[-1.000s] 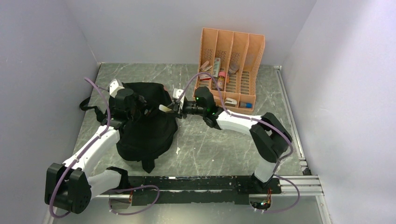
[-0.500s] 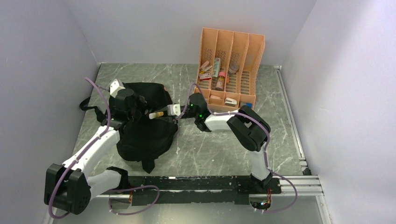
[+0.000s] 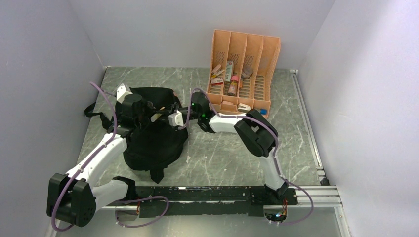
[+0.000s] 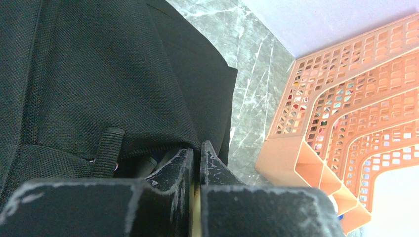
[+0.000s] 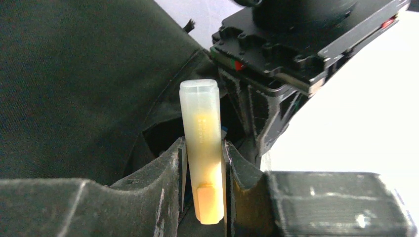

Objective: Pack the student bag
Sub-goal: Place the stationery in the student bag.

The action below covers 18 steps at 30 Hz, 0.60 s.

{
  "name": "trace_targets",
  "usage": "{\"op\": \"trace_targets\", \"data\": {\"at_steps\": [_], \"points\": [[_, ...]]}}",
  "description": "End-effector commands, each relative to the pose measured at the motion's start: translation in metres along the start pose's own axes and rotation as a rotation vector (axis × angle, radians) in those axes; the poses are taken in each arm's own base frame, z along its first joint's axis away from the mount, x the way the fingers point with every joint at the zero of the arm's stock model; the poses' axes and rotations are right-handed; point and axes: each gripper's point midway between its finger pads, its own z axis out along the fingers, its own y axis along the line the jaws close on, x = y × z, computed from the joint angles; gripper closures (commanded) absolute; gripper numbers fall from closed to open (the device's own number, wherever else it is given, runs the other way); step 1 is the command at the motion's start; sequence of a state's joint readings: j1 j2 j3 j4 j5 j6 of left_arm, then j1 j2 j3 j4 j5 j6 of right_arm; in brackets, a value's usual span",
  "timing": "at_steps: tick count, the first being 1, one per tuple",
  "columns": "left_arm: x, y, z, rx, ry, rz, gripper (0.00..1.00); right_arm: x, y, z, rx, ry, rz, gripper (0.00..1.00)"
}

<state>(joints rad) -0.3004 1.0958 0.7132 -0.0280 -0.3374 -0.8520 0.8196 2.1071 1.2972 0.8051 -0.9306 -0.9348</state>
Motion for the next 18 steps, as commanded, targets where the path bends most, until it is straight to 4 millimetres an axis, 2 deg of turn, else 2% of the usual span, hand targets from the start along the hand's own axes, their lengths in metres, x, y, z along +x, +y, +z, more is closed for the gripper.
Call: {"op": "trace_targets", "data": {"at_steps": [1,5,14,18], "points": [[-0.013,-0.039,-0.011,0.137,-0.027,-0.025,0.95,0.012,0.011,0.01,-0.033,0.003,-0.032,1.0],[-0.012,-0.039,-0.012,0.138,-0.026,-0.022,0.95,0.017,0.016,0.016,-0.031,-0.005,-0.011,1.0],[-0.011,-0.039,-0.012,0.134,-0.026,-0.02,0.95,0.022,0.012,0.032,0.016,-0.041,0.02,1.0],[-0.01,-0.039,-0.012,0.137,-0.024,-0.019,0.95,0.016,0.015,0.038,0.001,-0.06,0.019,1.0]]}}
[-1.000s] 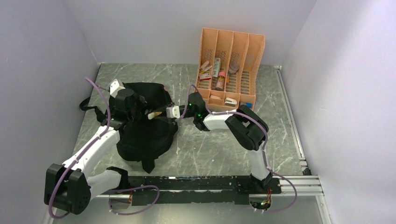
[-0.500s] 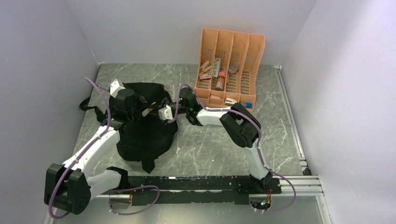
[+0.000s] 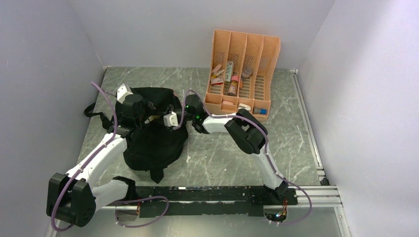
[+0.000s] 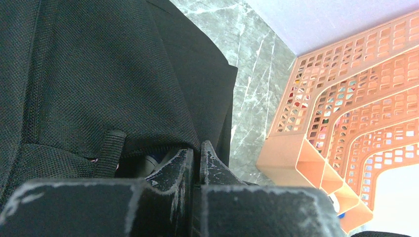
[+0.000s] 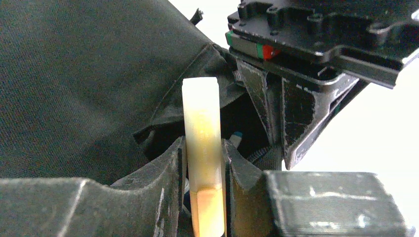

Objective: Pack the student bag
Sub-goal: Place the stationery in the student bag.

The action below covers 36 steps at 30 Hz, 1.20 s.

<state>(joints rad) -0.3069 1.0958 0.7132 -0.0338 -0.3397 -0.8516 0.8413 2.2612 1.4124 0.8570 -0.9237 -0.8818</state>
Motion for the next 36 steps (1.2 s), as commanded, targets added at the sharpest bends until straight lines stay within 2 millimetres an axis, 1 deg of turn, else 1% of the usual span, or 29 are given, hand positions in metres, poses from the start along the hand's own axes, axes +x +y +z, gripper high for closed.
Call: {"op": "trace_targets", "data": {"at_steps": [1,4,7,9,12,14,18,20,24,30,36], "points": [[-0.013,-0.039,-0.011,0.137,-0.03,-0.024,0.95,-0.013,-0.001,0.014,-0.001,-0.046,-0.026,1.0],[-0.013,-0.039,-0.012,0.139,-0.03,-0.024,0.95,-0.015,-0.001,0.016,-0.005,-0.051,-0.029,1.0],[-0.012,-0.039,-0.011,0.138,-0.029,-0.025,0.95,-0.022,-0.003,0.019,-0.006,-0.066,-0.036,1.0],[-0.012,-0.039,-0.011,0.139,-0.029,-0.024,0.95,-0.022,-0.003,0.02,-0.01,-0.065,-0.041,1.0],[-0.013,-0.039,-0.011,0.139,-0.03,-0.024,0.95,-0.013,0.0,0.02,-0.018,-0.037,-0.048,1.0],[-0.013,-0.039,-0.012,0.139,-0.031,-0.024,0.95,-0.012,-0.001,0.02,-0.023,-0.036,-0.05,1.0],[-0.012,-0.04,-0.011,0.141,-0.028,-0.025,0.95,-0.022,-0.006,0.026,-0.023,-0.07,-0.053,1.0],[-0.012,-0.039,-0.011,0.139,-0.029,-0.025,0.95,-0.023,-0.008,0.028,-0.024,-0.075,-0.056,1.0],[-0.012,-0.039,-0.012,0.139,-0.029,-0.026,0.95,-0.016,-0.004,0.029,-0.036,-0.062,-0.052,1.0],[-0.012,-0.039,-0.012,0.14,-0.029,-0.026,0.95,-0.026,0.0,0.035,-0.038,-0.112,-0.028,1.0],[-0.011,-0.039,-0.011,0.14,-0.028,-0.025,0.95,-0.028,0.007,0.037,-0.054,-0.128,-0.016,1.0]]}}
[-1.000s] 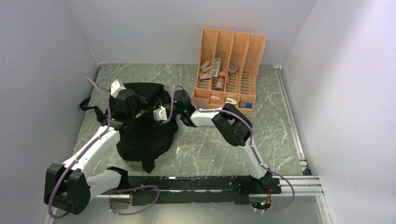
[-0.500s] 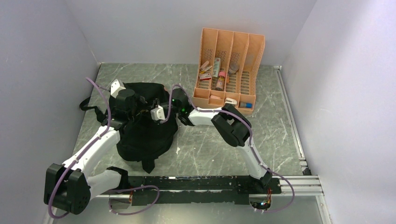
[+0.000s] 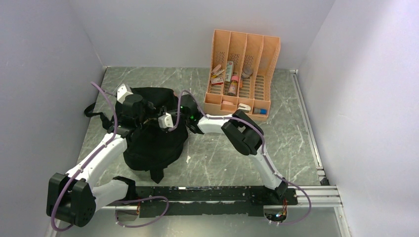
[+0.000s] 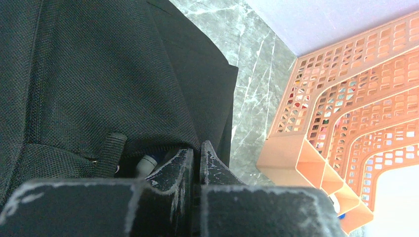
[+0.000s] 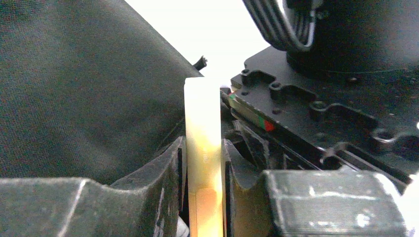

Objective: Pack the student bag
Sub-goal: Place the stationery in the student bag.

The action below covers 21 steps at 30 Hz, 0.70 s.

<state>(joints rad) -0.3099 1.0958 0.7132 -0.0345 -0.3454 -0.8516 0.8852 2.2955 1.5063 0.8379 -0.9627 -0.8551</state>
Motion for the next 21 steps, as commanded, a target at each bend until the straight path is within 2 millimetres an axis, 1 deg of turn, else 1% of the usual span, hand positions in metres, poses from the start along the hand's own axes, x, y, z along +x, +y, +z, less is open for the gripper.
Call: {"op": "trace_targets", "data": {"at_steps": [1,3,5,10,17,21], "points": [[-0.011,-0.039,-0.011,0.141,-0.026,-0.026,0.95,-0.005,0.009,0.01,-0.022,-0.043,-0.009,1.0],[-0.012,-0.039,-0.011,0.141,-0.027,-0.026,0.95,0.002,0.011,0.007,-0.014,-0.02,-0.015,1.0],[-0.012,-0.039,-0.011,0.141,-0.028,-0.025,0.95,0.009,0.008,-0.001,0.003,-0.006,-0.007,1.0],[-0.011,-0.039,-0.012,0.14,-0.026,-0.024,0.95,0.027,-0.003,-0.025,0.031,0.035,0.014,1.0],[-0.011,-0.039,-0.011,0.141,-0.026,-0.024,0.95,0.043,-0.012,-0.054,0.066,0.098,0.028,1.0],[-0.01,-0.039,-0.011,0.141,-0.023,-0.025,0.95,0.054,-0.012,-0.061,0.087,0.16,0.061,1.0]]}}
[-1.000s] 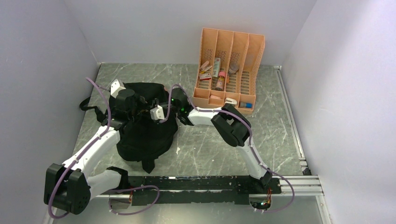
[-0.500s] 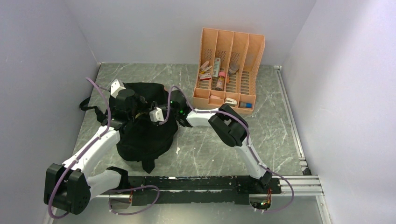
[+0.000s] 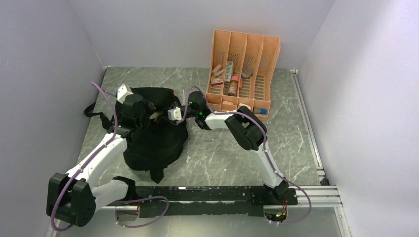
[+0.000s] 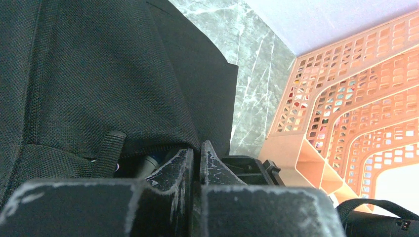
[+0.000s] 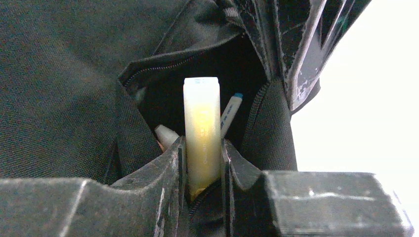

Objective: Pack the student bag
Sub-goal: Place the stationery in the student bag.

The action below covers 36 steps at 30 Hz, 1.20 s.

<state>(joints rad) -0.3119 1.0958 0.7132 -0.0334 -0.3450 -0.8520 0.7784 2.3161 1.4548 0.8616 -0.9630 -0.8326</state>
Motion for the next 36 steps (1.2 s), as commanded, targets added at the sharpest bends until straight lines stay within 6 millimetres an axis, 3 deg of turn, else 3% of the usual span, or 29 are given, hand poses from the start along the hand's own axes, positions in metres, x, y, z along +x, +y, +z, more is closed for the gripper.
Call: {"op": "trace_targets", "data": {"at_steps": [1,10,15,18,21,25,28,32,36], "points": [[-0.01,-0.038,-0.01,0.14,-0.023,-0.025,0.95,0.011,-0.011,-0.008,0.051,0.082,0.014,0.99],[-0.009,-0.038,-0.01,0.138,-0.019,-0.026,0.95,0.035,-0.041,-0.024,0.345,0.341,0.037,0.92],[-0.01,-0.037,-0.01,0.134,-0.023,-0.024,0.95,0.034,-0.055,-0.026,0.502,0.422,0.049,0.78],[-0.011,-0.037,-0.01,0.133,-0.025,-0.024,0.95,0.023,-0.052,-0.024,0.502,0.377,0.078,0.63],[-0.011,-0.036,-0.01,0.128,-0.026,-0.024,0.95,0.011,-0.046,-0.025,0.483,0.343,0.109,0.57],[-0.01,-0.036,-0.01,0.127,-0.024,-0.023,0.95,0.0,-0.037,-0.029,0.443,0.343,0.157,0.35],[-0.01,-0.035,-0.009,0.126,-0.023,-0.022,0.95,-0.017,-0.031,-0.033,0.434,0.303,0.181,0.34],[-0.01,-0.034,-0.009,0.122,-0.024,-0.018,0.95,-0.054,-0.029,-0.045,0.445,0.232,0.225,0.34],[-0.01,-0.031,-0.006,0.105,-0.024,-0.014,0.95,-0.072,-0.031,-0.068,0.563,0.228,0.416,0.36]]}}
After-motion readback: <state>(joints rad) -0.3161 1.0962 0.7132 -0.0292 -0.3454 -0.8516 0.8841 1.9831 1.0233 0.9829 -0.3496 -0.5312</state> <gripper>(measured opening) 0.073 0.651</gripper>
